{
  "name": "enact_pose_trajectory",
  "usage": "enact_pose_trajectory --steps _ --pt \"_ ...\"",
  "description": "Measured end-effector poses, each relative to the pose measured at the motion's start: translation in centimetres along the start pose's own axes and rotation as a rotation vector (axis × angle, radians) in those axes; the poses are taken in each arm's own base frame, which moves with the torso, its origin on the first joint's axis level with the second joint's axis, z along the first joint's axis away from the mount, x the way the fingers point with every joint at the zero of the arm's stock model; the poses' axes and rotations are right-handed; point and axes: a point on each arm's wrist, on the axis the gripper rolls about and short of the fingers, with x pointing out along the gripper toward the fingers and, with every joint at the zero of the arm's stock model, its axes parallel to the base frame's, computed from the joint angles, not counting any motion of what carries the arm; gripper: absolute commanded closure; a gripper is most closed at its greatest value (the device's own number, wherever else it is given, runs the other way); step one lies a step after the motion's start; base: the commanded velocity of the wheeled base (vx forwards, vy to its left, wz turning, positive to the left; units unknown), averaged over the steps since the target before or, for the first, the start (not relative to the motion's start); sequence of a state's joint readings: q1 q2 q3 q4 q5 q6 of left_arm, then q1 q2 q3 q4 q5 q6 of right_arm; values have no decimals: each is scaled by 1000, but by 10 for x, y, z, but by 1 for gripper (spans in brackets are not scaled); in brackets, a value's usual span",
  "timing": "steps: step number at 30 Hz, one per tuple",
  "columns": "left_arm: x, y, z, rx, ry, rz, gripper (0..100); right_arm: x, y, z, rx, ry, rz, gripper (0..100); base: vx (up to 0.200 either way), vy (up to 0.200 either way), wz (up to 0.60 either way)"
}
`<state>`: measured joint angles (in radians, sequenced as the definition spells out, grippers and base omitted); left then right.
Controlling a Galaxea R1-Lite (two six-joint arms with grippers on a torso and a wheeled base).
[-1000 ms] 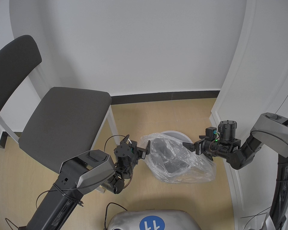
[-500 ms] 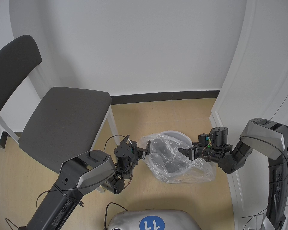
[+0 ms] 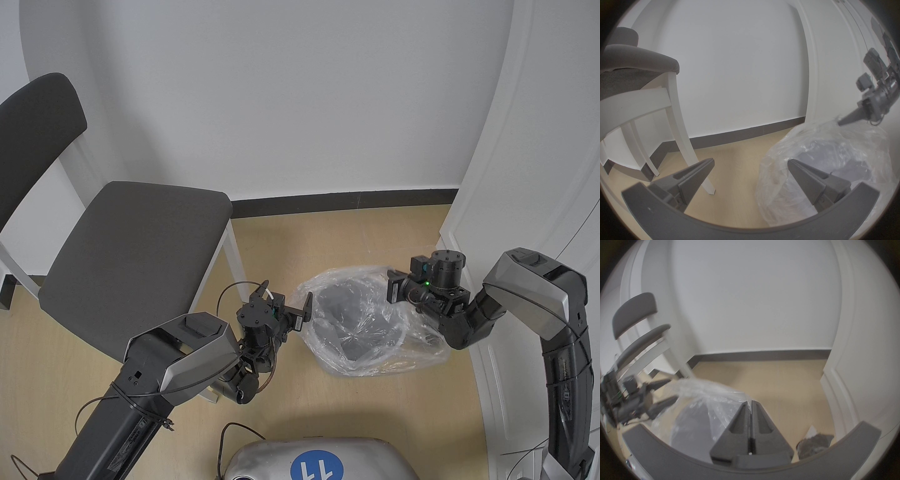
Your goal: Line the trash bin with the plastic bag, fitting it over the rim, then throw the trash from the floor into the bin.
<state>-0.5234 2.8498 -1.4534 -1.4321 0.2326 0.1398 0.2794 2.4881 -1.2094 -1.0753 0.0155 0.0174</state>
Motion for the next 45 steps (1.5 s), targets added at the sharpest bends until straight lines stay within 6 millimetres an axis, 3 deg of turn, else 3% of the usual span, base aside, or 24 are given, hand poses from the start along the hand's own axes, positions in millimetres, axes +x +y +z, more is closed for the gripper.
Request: enact_pose_trajectory --steps 9,14,17,18,25,34,45 --pt "2 1 2 -2 -9 4 0 59 -2 23 49 -258 -189 100 0 0 0" --pt "5 1 4 -1 -25 9 0 85 -2 17 85 -352 -239 100 0 0 0" --pt "8 2 5 -1 -40 17 0 95 -2 2 109 -369 -275 100 0 0 0" --pt "9 2 5 -1 -45 19 0 97 -3 -4 117 -370 -285 0 0 0 0" --pt "11 2 5 -3 -54 22 0 104 -1 -27 128 -363 -289 0 0 0 0" --pt "-4 6 2 17 23 8 0 102 -13 -18 129 -382 -309 0 0 0 0" --pt "-35 17 46 42 117 -18 0 98 -18 -3 125 -398 -319 0 0 0 0"
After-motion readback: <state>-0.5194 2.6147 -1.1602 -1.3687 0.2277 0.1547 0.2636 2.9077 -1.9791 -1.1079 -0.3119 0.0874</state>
